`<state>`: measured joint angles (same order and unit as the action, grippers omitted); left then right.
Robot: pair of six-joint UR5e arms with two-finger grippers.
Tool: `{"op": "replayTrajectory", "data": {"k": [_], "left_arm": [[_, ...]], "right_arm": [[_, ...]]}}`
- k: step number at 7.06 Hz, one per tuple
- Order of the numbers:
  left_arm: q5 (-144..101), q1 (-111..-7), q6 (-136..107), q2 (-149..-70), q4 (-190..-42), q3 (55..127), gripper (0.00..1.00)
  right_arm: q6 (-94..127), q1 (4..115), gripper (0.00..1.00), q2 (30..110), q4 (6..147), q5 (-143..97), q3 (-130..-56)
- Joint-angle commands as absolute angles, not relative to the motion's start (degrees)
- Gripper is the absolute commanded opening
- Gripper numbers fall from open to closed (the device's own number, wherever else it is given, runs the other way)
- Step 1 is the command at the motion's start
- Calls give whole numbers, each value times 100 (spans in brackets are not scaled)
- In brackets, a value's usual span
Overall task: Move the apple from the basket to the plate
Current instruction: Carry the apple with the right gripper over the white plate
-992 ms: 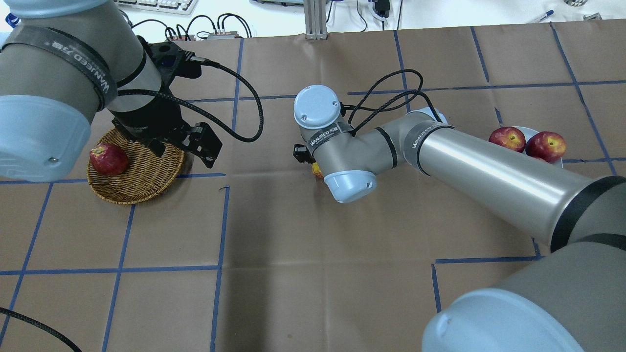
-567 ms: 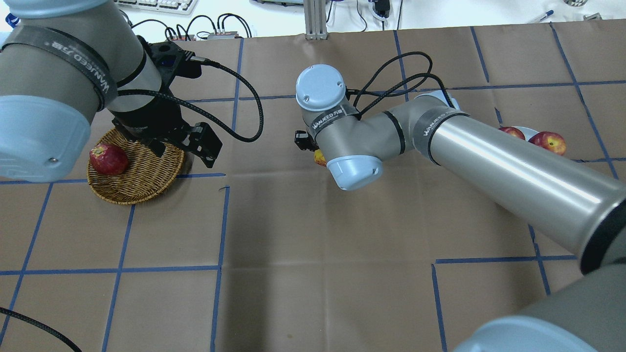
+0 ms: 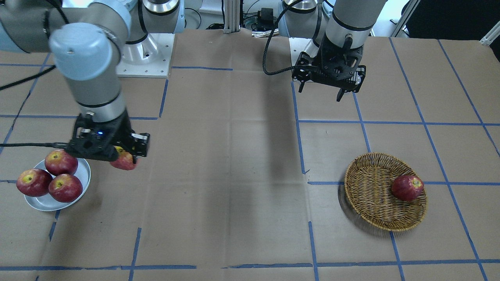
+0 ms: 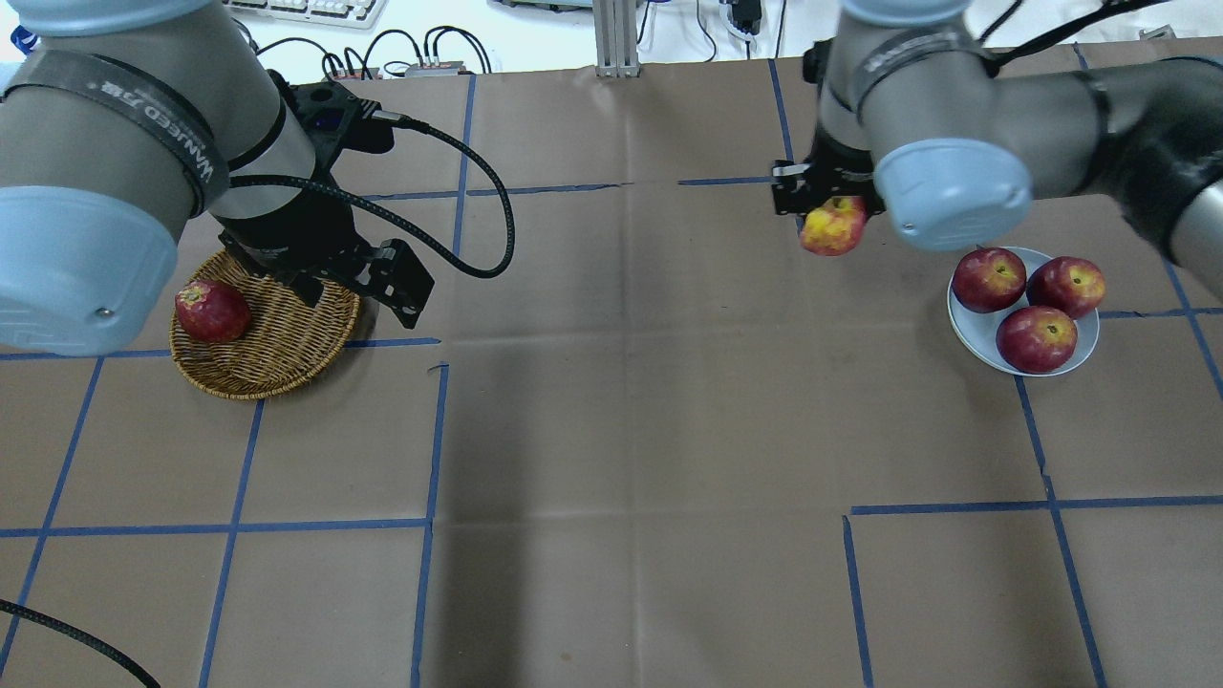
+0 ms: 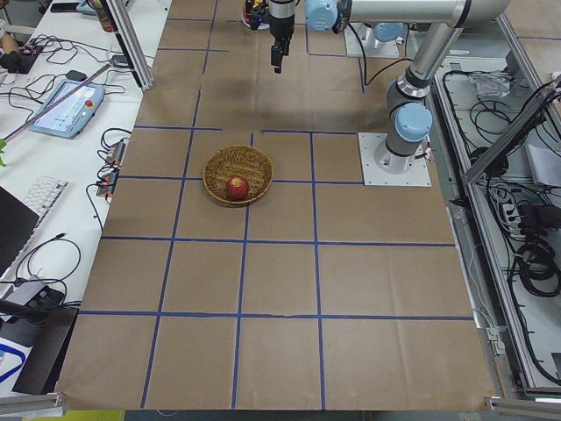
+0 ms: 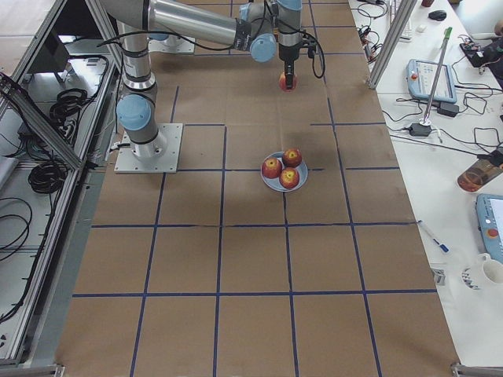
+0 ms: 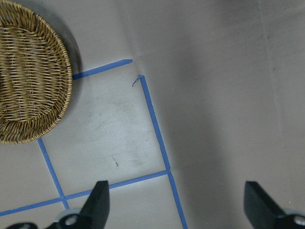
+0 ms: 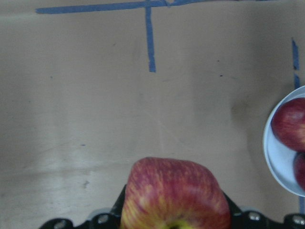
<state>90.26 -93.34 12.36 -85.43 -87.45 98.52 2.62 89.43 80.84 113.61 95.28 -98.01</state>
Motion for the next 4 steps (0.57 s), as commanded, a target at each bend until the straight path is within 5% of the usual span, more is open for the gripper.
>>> {"op": "replayTrajectory", "data": {"k": [1,4], "left_arm": [[9018,-9334,1239,-8552,-8736,9853,99],[9018,-9334,1239,-8560,-8728,9844,99]], "right_arm": [[-1390,7687,55,8393,11320,9492,-10071],[-2433,6594,52,8158,11652,9159,-10501]]}}
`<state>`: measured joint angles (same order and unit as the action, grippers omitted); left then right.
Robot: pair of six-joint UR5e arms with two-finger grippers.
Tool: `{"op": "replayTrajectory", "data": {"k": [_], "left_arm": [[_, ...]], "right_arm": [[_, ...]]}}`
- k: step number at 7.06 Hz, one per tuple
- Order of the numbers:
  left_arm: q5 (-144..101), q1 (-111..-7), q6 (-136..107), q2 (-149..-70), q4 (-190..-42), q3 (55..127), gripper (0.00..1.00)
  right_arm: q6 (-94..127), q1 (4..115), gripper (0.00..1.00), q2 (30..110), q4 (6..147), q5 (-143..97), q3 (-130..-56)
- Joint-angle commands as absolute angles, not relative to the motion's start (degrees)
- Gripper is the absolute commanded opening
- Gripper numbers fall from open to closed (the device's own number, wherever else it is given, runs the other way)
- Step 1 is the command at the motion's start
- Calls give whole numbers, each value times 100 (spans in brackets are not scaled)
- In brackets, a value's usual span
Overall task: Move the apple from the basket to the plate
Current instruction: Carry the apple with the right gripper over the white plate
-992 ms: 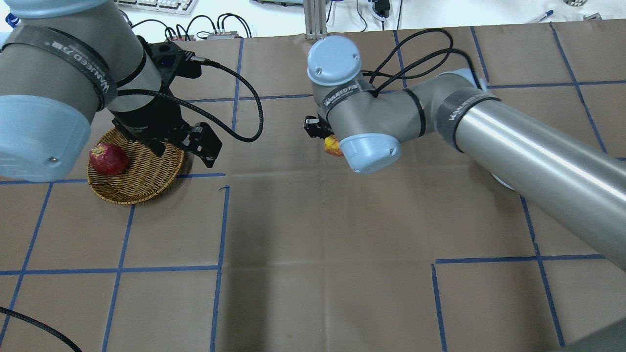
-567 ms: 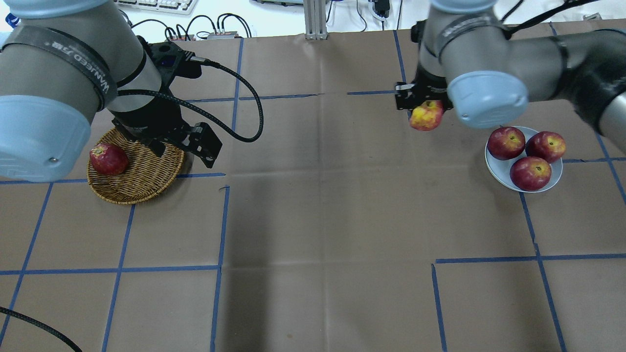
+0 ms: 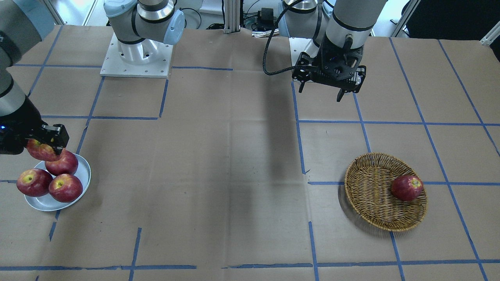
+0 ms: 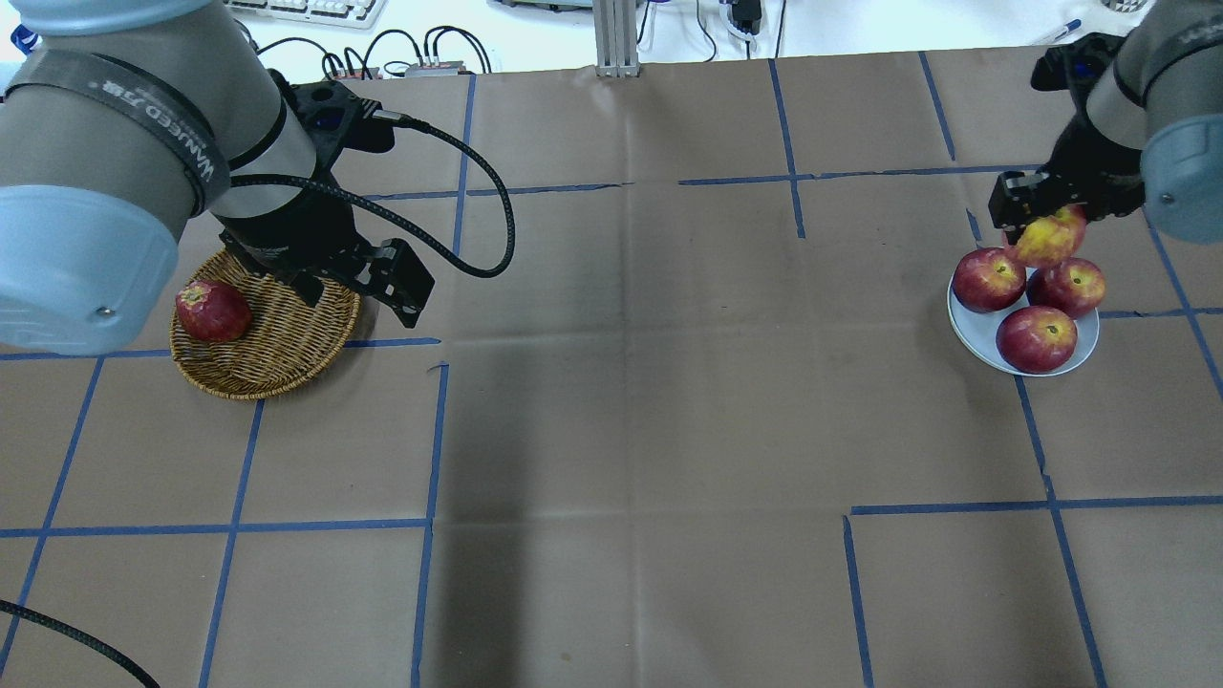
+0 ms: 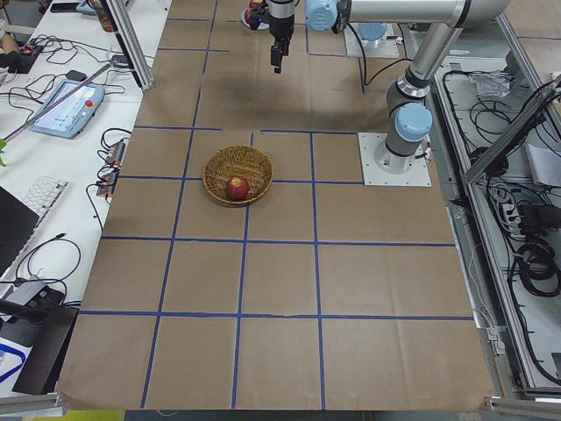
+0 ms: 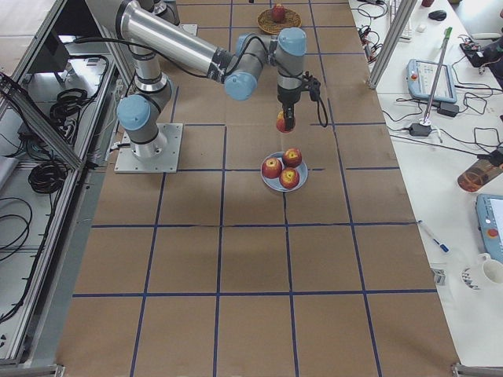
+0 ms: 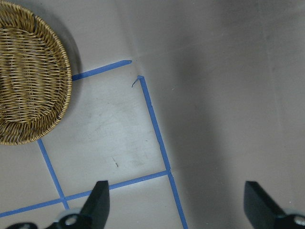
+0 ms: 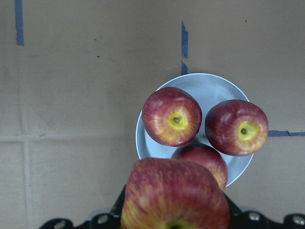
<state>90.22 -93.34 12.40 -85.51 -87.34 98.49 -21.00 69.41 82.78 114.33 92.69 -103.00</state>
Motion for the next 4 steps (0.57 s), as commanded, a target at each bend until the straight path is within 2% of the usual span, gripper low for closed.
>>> {"op": "replayTrajectory", "data": {"k": [1,4], "left_arm": [[9018,-9334,1239,-8561,-8728,9844,99],[9018,-9334,1239,-8561,-8728,9844,99]], "right_arm": [[-2522,6566,52,8026,11968,9132,-10564],[-2575,6548,52,7428,12489,9141,-10573]]}}
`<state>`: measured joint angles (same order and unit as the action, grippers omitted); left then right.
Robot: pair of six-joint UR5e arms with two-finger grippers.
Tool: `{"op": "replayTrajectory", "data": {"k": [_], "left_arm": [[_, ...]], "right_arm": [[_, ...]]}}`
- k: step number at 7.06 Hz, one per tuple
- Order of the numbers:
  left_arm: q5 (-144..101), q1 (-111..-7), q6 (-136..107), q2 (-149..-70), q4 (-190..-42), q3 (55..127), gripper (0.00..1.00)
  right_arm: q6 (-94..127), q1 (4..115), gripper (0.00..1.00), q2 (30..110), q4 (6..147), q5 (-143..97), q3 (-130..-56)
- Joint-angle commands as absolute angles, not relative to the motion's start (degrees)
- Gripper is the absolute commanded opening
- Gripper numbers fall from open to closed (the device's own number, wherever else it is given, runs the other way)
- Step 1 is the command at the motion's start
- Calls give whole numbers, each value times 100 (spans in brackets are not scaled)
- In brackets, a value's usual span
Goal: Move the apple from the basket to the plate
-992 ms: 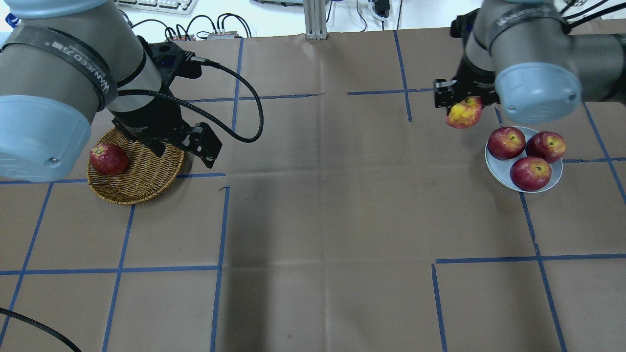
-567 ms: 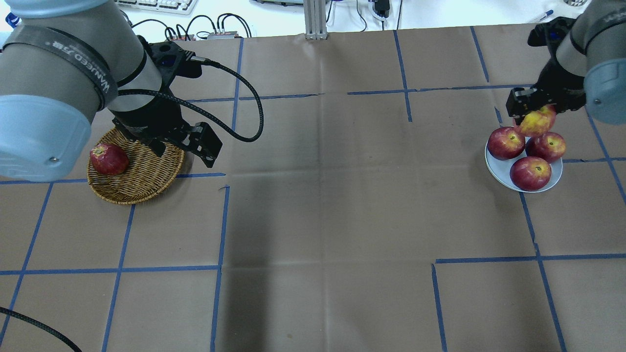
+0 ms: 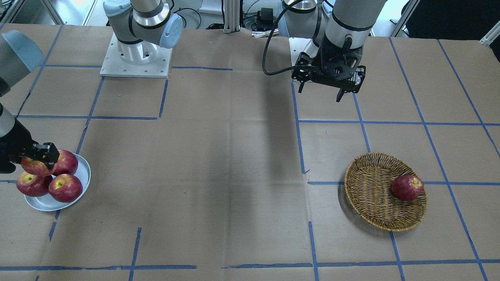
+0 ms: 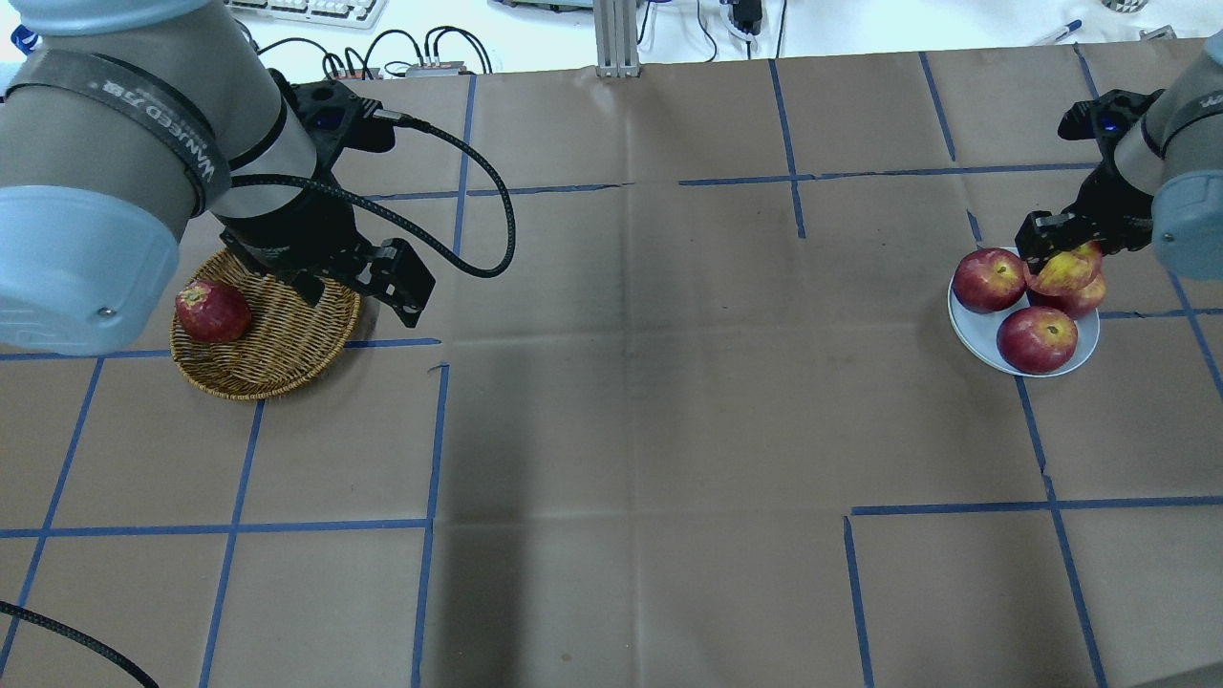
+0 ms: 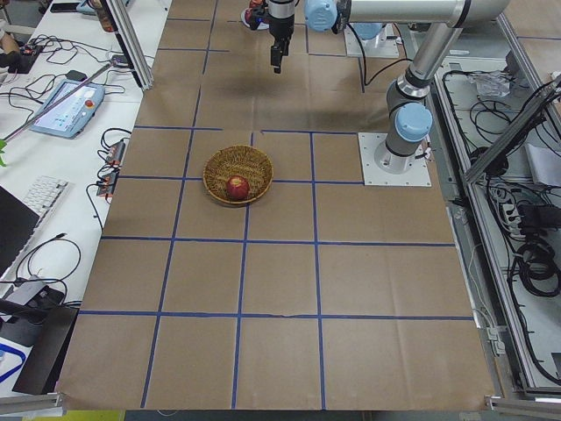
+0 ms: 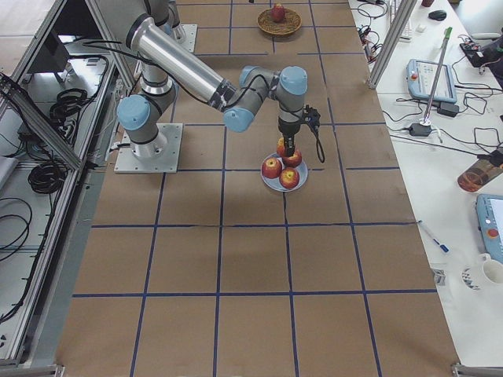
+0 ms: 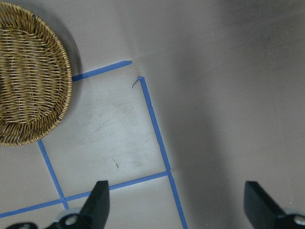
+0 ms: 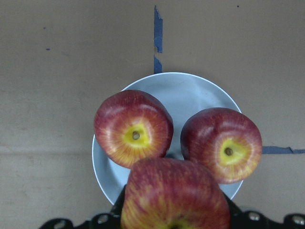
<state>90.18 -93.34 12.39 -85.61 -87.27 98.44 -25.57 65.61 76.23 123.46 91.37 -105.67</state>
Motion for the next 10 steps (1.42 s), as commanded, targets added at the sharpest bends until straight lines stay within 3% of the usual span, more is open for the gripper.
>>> {"op": "replayTrajectory", "data": {"k": [1,4,5,6,7,10], "left_arm": [[9026,-9334,1239,-8561,-8728,9844,99],[9026,-9325,1248,-8552,-8728,9844,99],[9026,-9325,1239,-8560,-8728,9844,99],[9026,-9325,1248,-8552,-8728,9844,99],[9035,-9325,1239,-8560,-8728,9844,99],[9035,-9325,1239,-8561,-8728,9844,99]], "right_arm": [[-2601,6470,52,7383,12489,9141,-10573],[-2654,6363,55,7339,12489,9123,-10573],[-2646,6363,81,7348,12489,9080,-10547],[-2637,6363,95,7365,12489,9009,-10521],[-2602,6372,100,7426,12498,9000,-10486],[-2305,6695,100,7715,11905,8825,-9838]]}}
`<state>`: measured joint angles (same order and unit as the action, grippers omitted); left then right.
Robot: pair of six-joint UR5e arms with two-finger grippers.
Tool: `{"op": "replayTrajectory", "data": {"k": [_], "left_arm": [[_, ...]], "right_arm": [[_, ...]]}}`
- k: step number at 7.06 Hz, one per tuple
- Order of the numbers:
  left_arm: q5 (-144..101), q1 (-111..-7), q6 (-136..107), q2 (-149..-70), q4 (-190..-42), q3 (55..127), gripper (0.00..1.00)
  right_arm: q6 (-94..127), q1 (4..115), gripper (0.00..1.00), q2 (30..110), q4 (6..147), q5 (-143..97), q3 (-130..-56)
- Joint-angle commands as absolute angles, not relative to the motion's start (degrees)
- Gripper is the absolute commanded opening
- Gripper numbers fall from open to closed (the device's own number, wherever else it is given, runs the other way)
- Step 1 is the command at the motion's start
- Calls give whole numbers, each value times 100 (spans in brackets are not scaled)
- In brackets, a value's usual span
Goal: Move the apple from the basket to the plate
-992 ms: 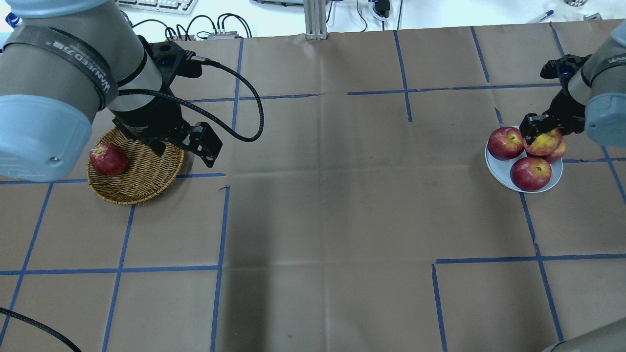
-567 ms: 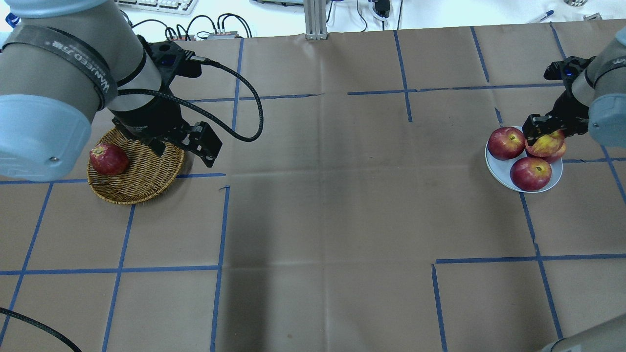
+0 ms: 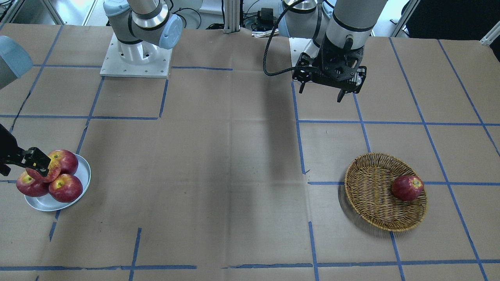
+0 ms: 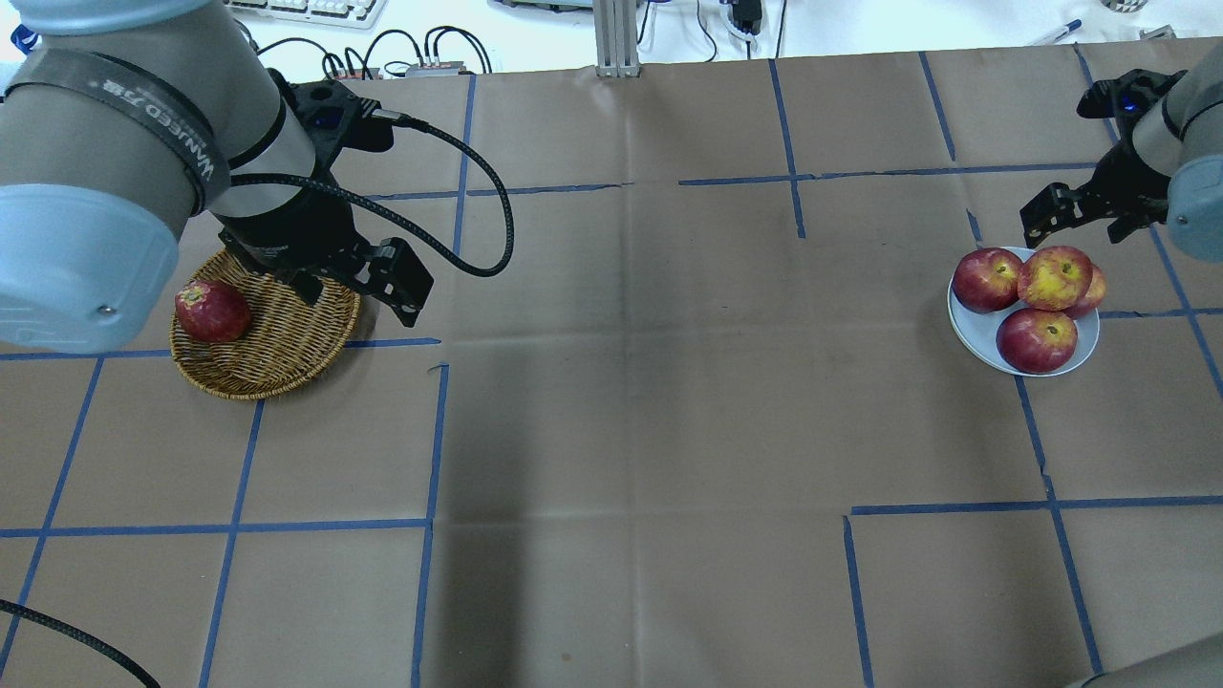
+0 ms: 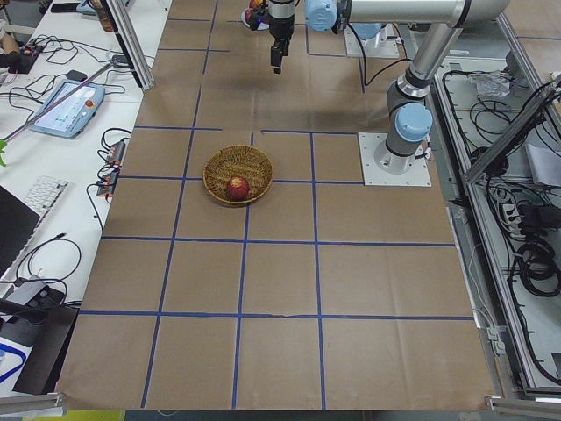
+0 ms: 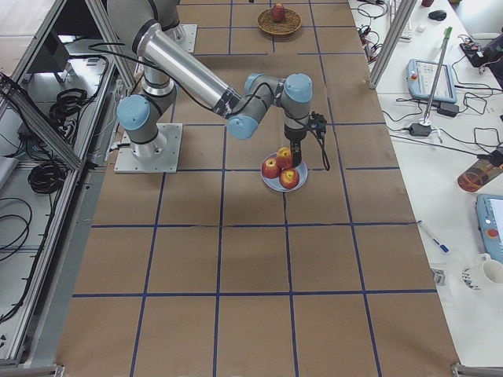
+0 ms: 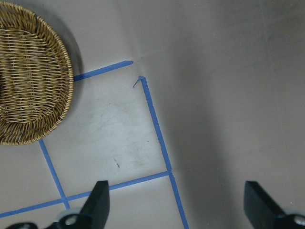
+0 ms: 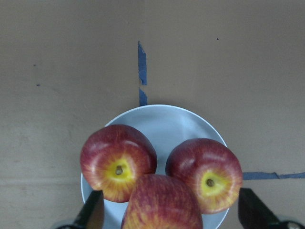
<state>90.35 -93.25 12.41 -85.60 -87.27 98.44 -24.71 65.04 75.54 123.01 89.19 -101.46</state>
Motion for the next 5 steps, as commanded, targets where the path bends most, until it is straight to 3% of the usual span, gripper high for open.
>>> {"op": "replayTrajectory", "data": {"k": [1,3,5], "left_arm": [[9035,-9325,1239,-8561,-8719,9844,99],[9035,-9325,1239,-8561,-8719,9844,99],[9035,-9325,1239,-8561,-8719,9844,99]], "right_arm": [[-1972,6993,100,7908,11187,8894,-9522],[-964,7573,100,8365,9754,8895,-9116],[-319,8267,100,8752,9240,8895,-9106]]}}
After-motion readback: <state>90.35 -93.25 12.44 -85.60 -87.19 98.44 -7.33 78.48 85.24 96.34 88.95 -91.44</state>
